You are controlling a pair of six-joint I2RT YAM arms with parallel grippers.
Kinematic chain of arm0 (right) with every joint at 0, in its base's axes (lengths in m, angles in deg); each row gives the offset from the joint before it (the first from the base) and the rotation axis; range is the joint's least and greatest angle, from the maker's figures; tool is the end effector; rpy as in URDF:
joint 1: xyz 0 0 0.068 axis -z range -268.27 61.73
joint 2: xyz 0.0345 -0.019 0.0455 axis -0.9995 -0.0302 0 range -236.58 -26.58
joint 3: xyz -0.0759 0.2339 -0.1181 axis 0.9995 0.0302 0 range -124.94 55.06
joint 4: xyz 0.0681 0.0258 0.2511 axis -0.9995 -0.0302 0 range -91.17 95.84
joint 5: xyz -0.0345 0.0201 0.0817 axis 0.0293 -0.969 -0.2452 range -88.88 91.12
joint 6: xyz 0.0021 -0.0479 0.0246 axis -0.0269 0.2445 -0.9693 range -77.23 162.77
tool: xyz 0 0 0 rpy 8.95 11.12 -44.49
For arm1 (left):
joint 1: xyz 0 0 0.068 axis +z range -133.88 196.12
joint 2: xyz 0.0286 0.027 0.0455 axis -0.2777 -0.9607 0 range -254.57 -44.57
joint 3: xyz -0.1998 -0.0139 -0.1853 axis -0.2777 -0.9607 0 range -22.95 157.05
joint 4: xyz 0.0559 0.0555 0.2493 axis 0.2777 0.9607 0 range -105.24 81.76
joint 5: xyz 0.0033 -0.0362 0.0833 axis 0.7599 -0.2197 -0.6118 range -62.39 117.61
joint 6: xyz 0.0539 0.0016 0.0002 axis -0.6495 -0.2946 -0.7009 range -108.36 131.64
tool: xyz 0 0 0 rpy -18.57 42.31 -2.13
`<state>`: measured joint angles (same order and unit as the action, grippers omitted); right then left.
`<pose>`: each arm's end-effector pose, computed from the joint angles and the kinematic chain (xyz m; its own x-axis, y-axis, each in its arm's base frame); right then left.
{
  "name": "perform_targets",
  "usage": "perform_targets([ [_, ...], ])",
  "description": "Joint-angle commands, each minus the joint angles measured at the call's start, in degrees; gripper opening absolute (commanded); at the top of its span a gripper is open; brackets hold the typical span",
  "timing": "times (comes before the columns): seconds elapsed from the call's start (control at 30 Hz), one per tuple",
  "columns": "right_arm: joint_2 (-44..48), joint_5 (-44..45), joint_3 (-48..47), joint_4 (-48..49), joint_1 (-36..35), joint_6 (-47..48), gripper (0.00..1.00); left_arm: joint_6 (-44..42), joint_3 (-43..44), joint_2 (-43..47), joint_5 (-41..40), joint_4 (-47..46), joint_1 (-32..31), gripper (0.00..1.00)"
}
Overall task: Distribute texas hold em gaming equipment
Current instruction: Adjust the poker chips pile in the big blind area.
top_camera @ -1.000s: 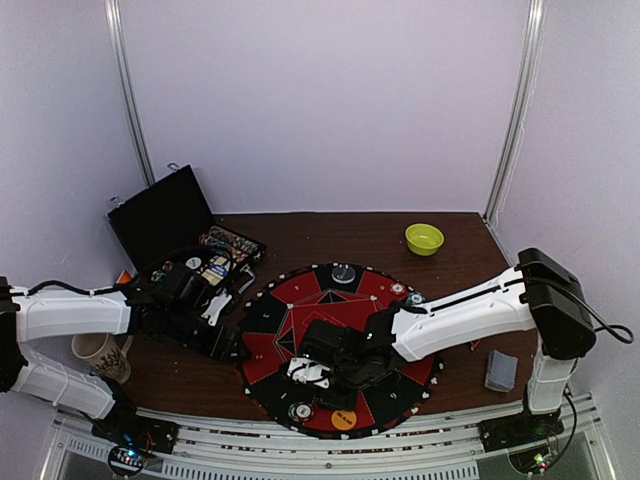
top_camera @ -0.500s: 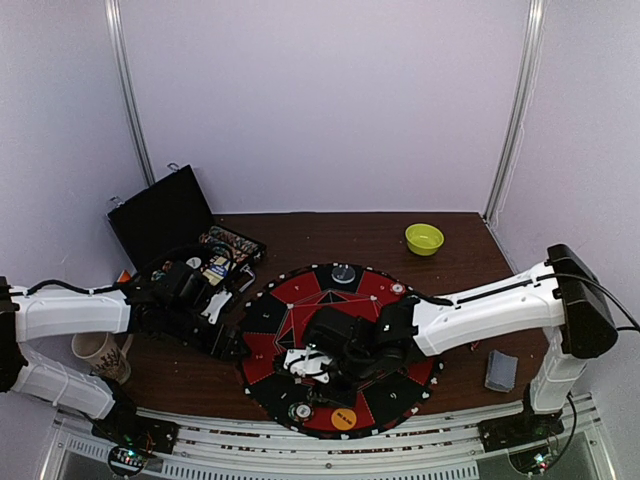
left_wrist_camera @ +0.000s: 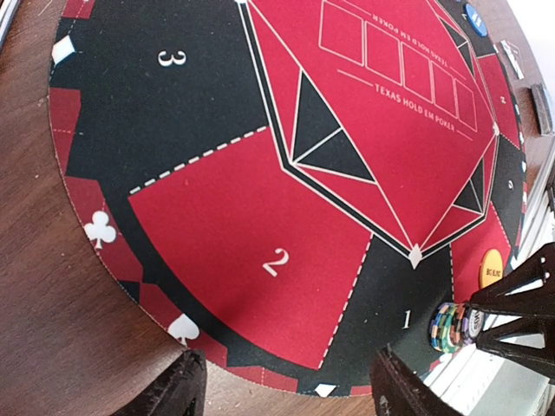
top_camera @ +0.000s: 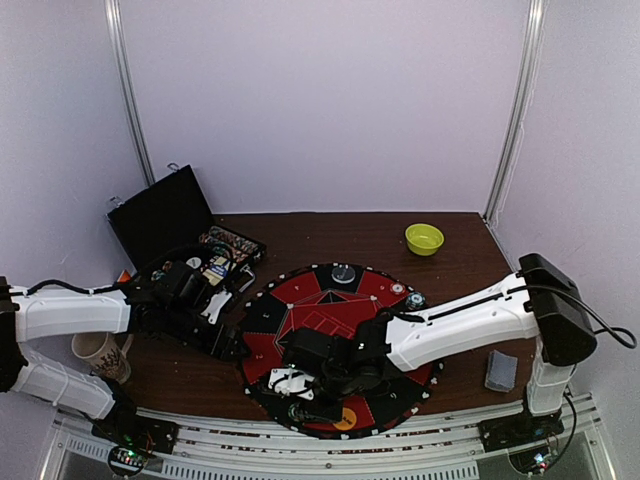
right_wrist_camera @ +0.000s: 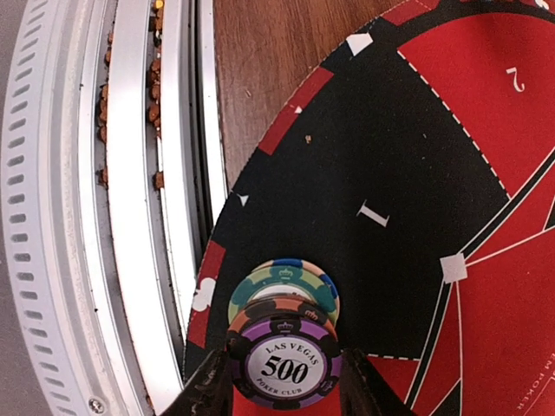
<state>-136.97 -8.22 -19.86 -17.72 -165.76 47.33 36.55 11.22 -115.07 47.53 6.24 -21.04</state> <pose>0.0815 0.3943 0.1741 -0.1070 -0.8449 -0.5241 -0.9931 0.0652 0.0977 0.1696 -0.1438 0.1746 -0.9118 0.1942 -0.3618 0.3623 0.7953 -0.4860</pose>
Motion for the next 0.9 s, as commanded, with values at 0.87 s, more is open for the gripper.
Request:
perform_targets([
  [0.87, 7.1, 5.3, 9.0, 3.7, 4.7, -1.7, 0.76, -1.2, 1.4, 0.9, -0.9, 0.0, 0.4, 0.68],
])
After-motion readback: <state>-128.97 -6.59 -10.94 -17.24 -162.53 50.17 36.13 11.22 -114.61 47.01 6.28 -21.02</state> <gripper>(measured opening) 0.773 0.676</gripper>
